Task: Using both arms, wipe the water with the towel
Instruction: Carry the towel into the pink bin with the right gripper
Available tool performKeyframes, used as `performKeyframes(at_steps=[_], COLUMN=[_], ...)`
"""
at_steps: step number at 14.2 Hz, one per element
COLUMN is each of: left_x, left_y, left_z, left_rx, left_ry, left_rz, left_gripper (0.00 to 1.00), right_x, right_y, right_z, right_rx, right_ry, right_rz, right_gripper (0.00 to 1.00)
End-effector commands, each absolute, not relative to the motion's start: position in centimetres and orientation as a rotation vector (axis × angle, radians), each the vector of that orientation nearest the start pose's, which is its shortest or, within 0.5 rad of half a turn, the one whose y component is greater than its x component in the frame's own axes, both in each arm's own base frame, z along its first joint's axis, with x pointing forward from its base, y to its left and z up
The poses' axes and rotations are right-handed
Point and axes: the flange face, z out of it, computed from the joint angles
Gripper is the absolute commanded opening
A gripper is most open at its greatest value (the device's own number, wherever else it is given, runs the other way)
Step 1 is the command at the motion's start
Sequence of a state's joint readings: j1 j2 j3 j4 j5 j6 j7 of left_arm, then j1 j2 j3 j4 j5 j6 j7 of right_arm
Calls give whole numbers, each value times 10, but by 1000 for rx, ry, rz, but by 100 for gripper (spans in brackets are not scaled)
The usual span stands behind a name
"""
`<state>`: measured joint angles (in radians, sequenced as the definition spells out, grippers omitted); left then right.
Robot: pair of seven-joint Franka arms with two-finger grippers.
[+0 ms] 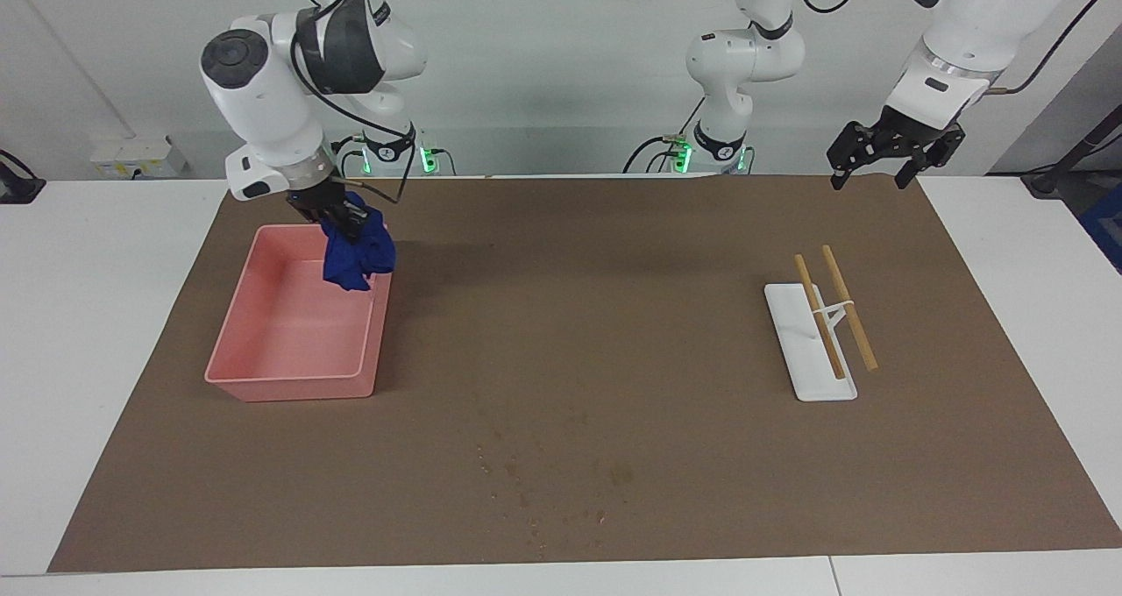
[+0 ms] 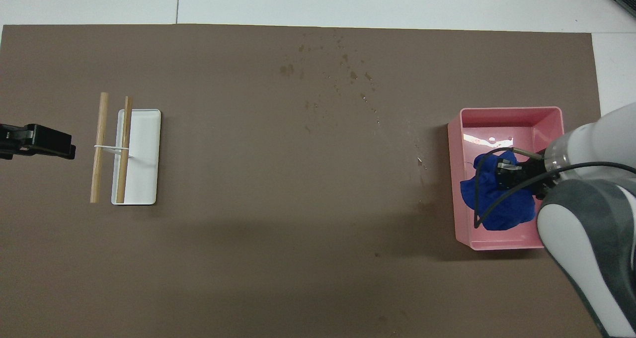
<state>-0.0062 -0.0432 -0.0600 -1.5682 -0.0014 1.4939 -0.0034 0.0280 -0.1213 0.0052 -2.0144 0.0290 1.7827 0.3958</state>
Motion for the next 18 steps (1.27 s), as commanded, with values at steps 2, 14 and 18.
performKeyframes(at_steps=[2,14,18], left_x=[523,523,523], left_y=[-34,-34,-34], left_z=[643,643,643], left_rx=[-3149,-3149,-3149], left_ry=[105,105,105], left_rz=[51,51,51], left_gripper=[100,100,100], right_x=[508,490,497], right_y=[-13,-39,-34], right_z=[486,377,393], right_rx=[-3122,-3183,-3188], right_ry=[501,425,432], right_rz=[164,353,334], right_gripper=[0,7,99])
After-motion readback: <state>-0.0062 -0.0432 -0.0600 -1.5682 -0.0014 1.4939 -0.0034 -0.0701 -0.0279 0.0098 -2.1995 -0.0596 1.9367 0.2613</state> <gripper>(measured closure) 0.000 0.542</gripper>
